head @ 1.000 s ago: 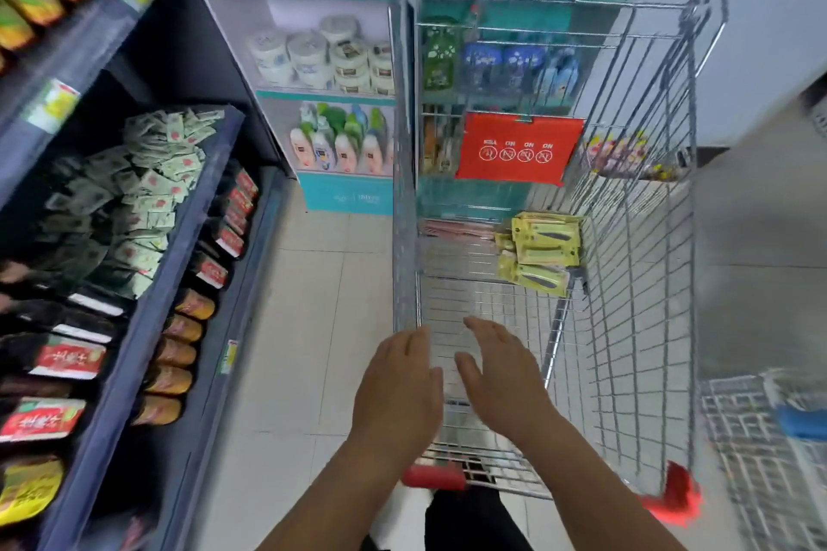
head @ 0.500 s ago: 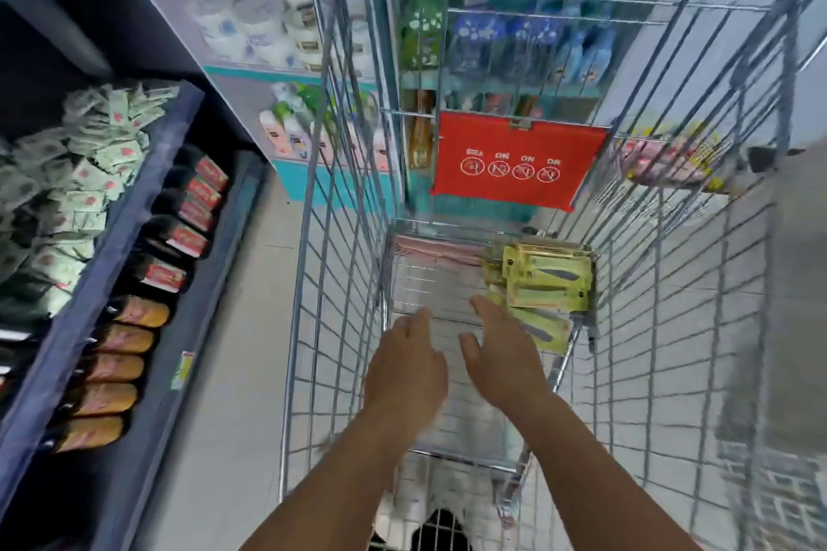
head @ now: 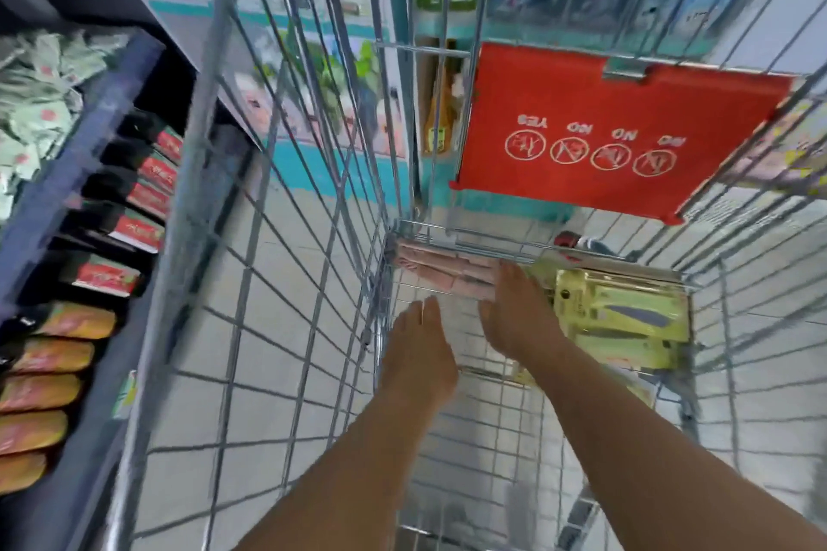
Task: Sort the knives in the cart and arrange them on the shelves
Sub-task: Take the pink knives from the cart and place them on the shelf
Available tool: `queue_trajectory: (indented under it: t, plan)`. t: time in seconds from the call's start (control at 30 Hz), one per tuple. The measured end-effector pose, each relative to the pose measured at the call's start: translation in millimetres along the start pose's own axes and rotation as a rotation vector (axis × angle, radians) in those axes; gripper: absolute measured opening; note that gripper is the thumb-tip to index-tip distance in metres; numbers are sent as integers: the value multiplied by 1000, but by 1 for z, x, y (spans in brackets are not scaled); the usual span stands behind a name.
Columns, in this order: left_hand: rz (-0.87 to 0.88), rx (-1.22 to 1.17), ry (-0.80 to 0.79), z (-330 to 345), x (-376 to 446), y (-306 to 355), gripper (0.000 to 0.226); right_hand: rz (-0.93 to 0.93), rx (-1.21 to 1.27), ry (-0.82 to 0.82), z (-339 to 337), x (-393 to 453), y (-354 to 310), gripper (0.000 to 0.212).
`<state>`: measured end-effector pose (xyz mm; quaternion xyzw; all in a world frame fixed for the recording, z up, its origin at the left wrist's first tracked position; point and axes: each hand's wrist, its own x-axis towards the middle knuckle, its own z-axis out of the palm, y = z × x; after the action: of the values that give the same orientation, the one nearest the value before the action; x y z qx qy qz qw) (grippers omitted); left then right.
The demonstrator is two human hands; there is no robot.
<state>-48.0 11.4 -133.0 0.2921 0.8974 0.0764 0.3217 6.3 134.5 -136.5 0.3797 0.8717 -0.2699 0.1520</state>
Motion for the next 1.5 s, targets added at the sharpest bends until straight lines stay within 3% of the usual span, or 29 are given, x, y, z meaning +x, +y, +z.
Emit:
queue_trajectory:
  t: [0.23,0.37,0.57,0.67,0.77,0.93,1.07,1.3,1.5]
  plan:
    - [-42,90,43,28,24,-23,66,75,-131,27,29,38,-3,64]
    - [-60,89,61,36,24,-24,61,7,-267,117,45,38,-8,51]
    - [-145,-21,128,34,21,-22,46,-12,-174,155,61,28,-8,39]
    - [-184,-70,86,34,20,-25,54,57,-117,152,57,29,-4,41]
    - [-199,-162,80,33,22,-25,60,-18,-239,167,49,34,1,46]
    - [-213,-305,82,32,25,-22,55,-164,-188,90,40,40,6,42]
    - [-192,-406,87,33,21,-23,51,-168,-111,127,38,37,5,33]
    - [-172,-472,168,37,18,-26,44,-216,-236,202,52,22,4,23]
    - [-204,-555,165,33,18,-20,42,-176,-116,114,44,30,2,21]
